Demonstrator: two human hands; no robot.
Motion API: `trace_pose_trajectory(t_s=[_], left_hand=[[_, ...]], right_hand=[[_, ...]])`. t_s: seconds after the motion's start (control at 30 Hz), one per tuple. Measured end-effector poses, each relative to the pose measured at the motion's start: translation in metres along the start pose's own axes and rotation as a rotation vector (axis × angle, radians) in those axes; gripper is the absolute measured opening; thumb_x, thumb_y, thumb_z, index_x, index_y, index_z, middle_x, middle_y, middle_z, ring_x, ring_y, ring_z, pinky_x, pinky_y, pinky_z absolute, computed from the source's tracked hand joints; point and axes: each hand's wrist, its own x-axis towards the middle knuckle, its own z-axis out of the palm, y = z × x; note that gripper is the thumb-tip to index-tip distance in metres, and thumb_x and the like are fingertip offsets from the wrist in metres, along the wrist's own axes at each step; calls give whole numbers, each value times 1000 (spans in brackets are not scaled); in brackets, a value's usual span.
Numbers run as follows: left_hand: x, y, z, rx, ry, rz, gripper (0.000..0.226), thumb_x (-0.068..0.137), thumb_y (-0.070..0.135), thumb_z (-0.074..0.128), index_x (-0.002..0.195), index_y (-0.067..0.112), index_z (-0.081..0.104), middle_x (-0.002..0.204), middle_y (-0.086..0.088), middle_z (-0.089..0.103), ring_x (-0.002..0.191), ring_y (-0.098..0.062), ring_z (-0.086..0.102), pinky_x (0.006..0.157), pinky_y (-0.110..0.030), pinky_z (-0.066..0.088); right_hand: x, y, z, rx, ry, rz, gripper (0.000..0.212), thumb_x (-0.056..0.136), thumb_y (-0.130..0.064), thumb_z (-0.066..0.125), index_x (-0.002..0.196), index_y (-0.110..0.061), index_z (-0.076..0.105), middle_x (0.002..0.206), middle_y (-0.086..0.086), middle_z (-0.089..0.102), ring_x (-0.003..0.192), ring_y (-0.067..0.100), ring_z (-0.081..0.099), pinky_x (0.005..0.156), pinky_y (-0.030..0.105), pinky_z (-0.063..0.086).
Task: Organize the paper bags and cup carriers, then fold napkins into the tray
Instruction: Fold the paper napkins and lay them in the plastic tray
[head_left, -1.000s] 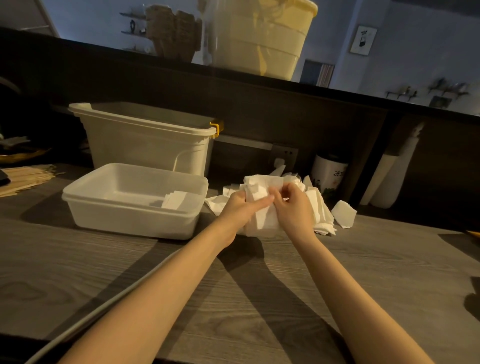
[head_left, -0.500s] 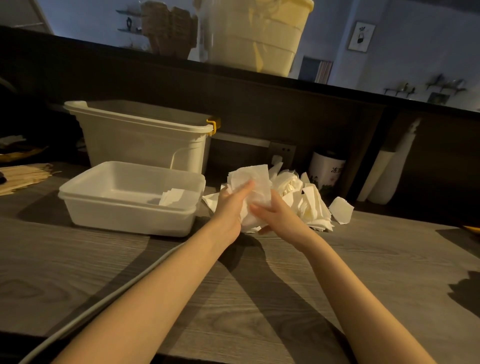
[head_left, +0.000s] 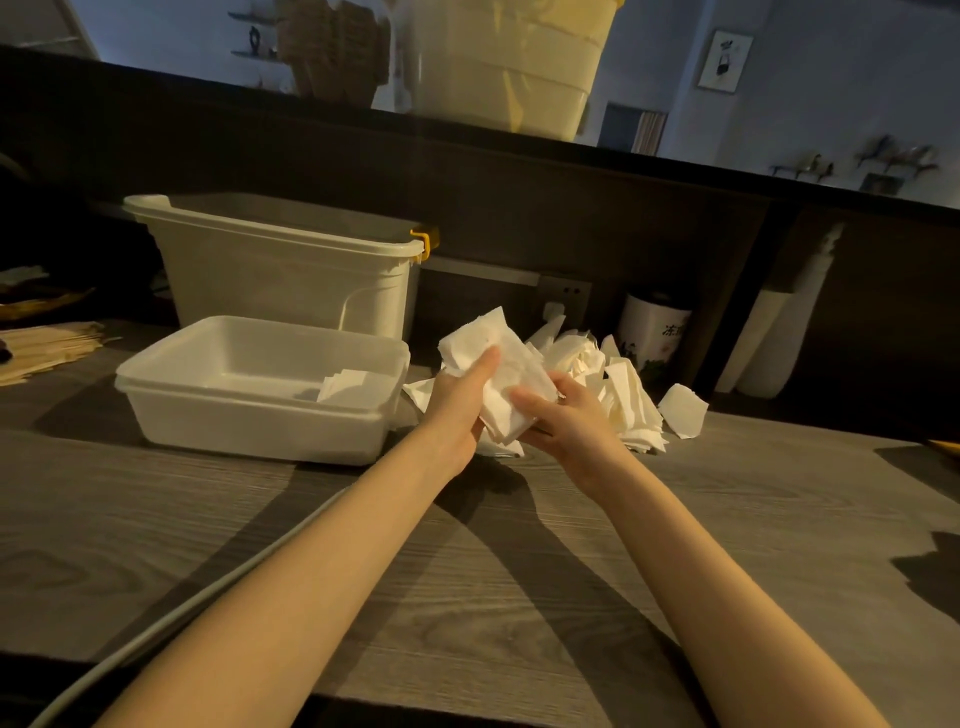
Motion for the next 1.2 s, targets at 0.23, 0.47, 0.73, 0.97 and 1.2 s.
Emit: trace_pose_trajectory(t_s=[0.23,0.47,0.73,0.97,1.2], left_hand=[[3,11,-12,68,20,121,51,87,37,60,133,24,42,120,-6,59,104,-25,62,86,-46,54],[8,16,-20,54,-1,160,28,89,37,58,113,31,44,97,6,59,92,-15,60,85,-40,54],[11,16,-22,120,7,188,18,95,33,49,112,29,43,95,8,57,85,-10,58,70,-27,52],[10,13,-25,155,48,181,26,95,33,48,120,25,46,100,6,57,78,-7,57,61,-22,50],[10,15,-24,150,51,172,36,97,39,43,129,23,40,101,5,55,80,-8,57,65,-23,51]], right_hand=[[3,1,-7,-282,-74,-150,25,88,-24,63,110,-14,56,94,-1,67,80,8,66,74,25,56],[17,22,-27,-939,-81,-306,21,87,-34,63,106,-24,60,94,-12,56,87,6,56,71,15,44],[17,33,-25,-1249,-182,-413,32,87,-40,61,116,-25,62,116,-3,54,101,12,54,85,28,48],[18,38,-17,-1350,-52,-591,23,90,-37,57,104,-20,66,107,0,60,98,16,55,86,31,41],[17,27,-25,-920,102,-458,8,93,-22,55,94,-16,60,91,-6,56,82,9,53,69,18,43]])
